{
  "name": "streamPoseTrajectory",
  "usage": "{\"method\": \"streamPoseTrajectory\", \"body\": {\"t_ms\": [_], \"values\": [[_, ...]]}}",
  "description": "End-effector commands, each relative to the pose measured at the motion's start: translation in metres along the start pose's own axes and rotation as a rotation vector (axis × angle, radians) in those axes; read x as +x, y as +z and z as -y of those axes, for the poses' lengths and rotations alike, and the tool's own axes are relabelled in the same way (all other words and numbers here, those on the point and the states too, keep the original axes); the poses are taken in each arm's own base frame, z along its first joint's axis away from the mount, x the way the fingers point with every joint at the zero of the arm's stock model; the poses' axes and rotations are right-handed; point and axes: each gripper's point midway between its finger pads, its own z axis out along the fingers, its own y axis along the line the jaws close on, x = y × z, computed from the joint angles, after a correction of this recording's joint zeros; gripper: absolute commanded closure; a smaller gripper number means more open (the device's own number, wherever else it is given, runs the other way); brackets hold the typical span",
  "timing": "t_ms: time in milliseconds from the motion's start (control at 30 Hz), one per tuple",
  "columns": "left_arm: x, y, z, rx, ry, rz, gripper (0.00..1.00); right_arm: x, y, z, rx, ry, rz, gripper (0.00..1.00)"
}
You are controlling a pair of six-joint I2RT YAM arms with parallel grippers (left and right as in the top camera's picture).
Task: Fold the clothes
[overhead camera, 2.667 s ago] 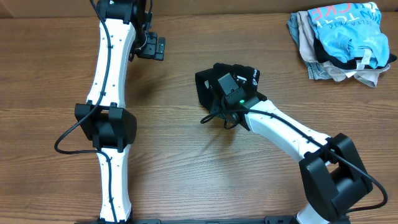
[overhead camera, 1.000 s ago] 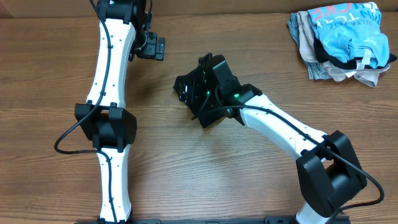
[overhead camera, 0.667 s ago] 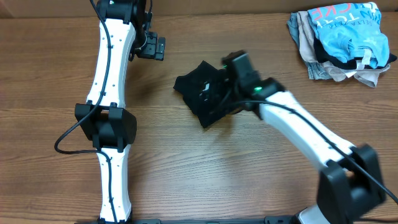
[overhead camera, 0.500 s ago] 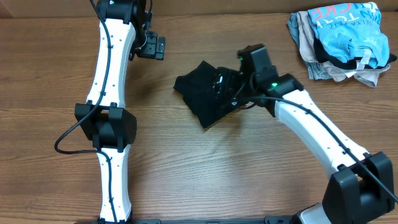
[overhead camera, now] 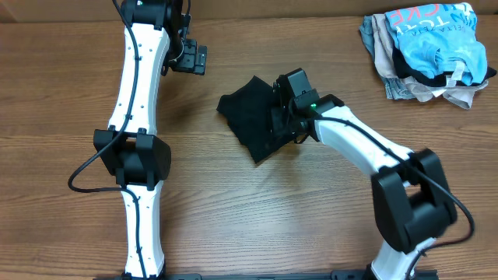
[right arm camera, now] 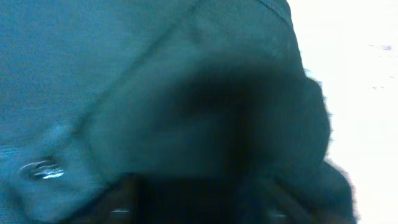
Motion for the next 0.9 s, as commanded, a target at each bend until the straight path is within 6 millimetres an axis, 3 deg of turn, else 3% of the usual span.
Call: {"method": "streamPoseTrajectory", "body": {"t_ms": [0, 333, 367, 500, 600, 633, 767, 867], "values": [[0.000, -0.004, -0.005, -0.010, 0.001, 0.005, 0.00, 0.016, 0.031, 0.012, 0.052, -0.100, -0.069, 0.16], [0.000, -0.004, -0.005, -0.010, 0.001, 0.008, 0.00, 0.022, 0.032, 0.037, 0.106, -0.064, -0.109, 0.05], [0.000, -0.004, -0.005, -0.010, 0.001, 0.008, 0.00, 0.024, 0.031, 0.038, 0.109, -0.059, -0.117, 0.00], [-0.001, -0.004, -0.005, -0.009, 0.001, 0.010, 0.00, 0.024, 0.021, 0.040, 0.118, 0.016, -0.144, 0.00], [-0.002, -0.004, -0.005, -0.010, 0.001, 0.013, 0.00, 0.008, -0.002, 0.031, 0.089, 0.062, -0.135, 0.00], [-0.002, -0.004, -0.006, -0.010, 0.001, 0.015, 0.00, -0.006, -0.024, 0.026, 0.083, 0.100, -0.119, 0.00], [-0.003, -0.004, -0.006, -0.010, 0.001, 0.017, 0.00, -0.026, -0.067, 0.018, 0.071, 0.119, -0.107, 0.00], [-0.003, -0.004, -0.006, -0.010, 0.001, 0.019, 0.00, -0.032, -0.081, 0.016, 0.068, 0.100, -0.102, 0.00]]}}
